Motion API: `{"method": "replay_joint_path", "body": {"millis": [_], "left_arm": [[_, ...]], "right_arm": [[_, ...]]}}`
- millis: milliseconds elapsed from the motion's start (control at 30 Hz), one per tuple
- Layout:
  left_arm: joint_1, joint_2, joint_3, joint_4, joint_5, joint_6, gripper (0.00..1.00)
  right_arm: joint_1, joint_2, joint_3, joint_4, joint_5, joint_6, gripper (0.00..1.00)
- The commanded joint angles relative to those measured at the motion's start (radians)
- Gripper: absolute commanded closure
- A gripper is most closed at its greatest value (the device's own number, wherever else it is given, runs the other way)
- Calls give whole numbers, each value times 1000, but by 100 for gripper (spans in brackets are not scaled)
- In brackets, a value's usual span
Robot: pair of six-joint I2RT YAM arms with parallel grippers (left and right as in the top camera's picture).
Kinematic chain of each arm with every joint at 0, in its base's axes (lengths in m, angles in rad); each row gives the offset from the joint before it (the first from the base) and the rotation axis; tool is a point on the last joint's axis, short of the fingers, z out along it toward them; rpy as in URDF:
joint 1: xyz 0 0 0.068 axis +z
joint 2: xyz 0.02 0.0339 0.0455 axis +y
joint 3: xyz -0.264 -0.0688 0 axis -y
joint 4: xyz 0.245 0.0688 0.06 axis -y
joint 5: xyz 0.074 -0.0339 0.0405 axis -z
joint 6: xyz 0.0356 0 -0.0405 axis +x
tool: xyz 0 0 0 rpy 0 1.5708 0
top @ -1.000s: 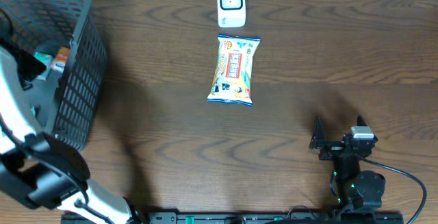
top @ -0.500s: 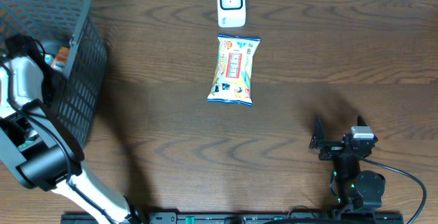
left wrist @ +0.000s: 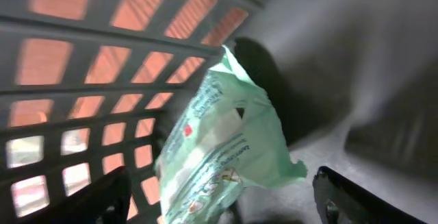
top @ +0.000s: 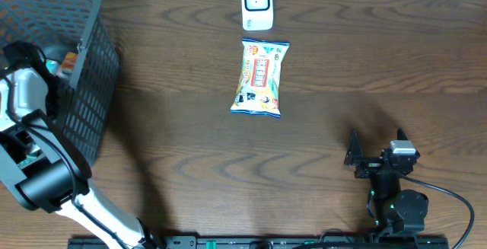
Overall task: Scan the item barcode
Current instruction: 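Grasp the green wipes pack in the basket with the left gripper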
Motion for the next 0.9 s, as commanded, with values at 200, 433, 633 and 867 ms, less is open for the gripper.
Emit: {"method": "replay_joint_path", "body": {"millis": [200, 433, 633, 867], "left_arm": [[48, 7, -42, 12, 88, 48, 26], [49, 7, -93, 46, 88, 48, 57], [44, -23, -90, 49, 89, 14, 93], [23, -223, -82, 56, 104, -114, 93]], "right_arm": [[-5, -5, -3, -2, 1, 6, 1], [-5, -5, -3, -2, 1, 6, 1], [-5, -5, -3, -2, 1, 6, 1], [-5, -5, -3, -2, 1, 6, 1]]}}
